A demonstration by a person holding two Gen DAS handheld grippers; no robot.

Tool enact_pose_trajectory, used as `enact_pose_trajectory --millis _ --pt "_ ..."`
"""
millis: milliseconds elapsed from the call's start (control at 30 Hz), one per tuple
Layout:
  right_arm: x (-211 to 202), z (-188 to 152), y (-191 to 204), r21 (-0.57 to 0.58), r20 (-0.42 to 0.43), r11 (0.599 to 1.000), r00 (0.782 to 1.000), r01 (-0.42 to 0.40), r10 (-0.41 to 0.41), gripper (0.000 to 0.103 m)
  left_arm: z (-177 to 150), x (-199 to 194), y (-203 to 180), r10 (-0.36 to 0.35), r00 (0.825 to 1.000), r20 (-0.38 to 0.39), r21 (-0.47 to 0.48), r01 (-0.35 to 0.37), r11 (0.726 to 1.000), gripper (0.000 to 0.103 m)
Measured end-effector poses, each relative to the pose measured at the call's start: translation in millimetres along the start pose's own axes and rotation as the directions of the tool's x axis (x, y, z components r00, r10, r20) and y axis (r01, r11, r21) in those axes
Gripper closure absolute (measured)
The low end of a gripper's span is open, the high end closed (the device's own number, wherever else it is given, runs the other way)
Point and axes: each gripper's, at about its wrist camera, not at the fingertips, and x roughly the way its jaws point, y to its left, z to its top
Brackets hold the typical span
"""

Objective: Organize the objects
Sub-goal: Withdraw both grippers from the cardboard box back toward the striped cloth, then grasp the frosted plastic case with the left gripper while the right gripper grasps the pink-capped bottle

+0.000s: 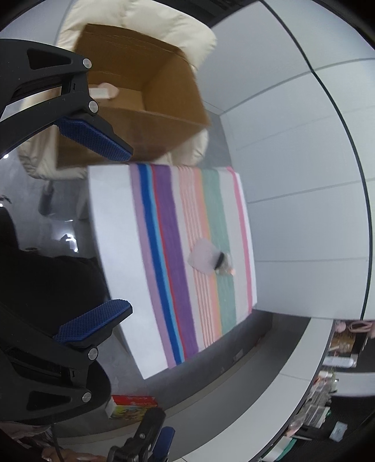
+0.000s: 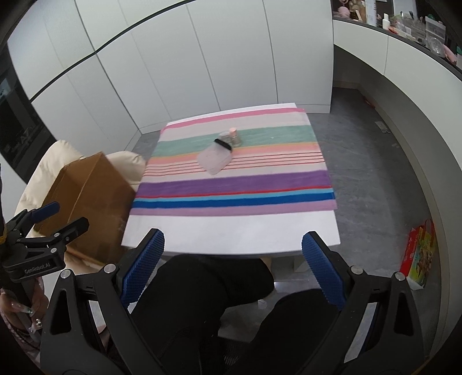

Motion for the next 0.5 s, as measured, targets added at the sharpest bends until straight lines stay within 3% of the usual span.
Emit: enact_pose_trajectory --millis 133,233,367,500 --pt "19 16 -10 0.000 0.006 1.000 1.000 0.013 -0.013 0.005 24 26 -29 0.012 0.999 0.034 0.094 -0.015 0.996 0.006" --pt "40 31 -16 0.000 0.005 1.000 1.000 0.011 -0.011 0.005 38 49 -44 -0.016 1.000 0.025 0.140 0.012 0.990 0.006" --pt "69 49 -22 0.006 -0.020 1.000 1.000 0.021 -0.021 0.005 61 93 -53 -0.081 0.996 -0.027 0.150 0.084 0.985 0.006" --pt "95 63 -28 0.009 -0.031 1.000 0.999 0.024 -0.024 0.005 75 133 -52 -0.088 0.994 -0.064 0.134 0.096 0.986 0.006"
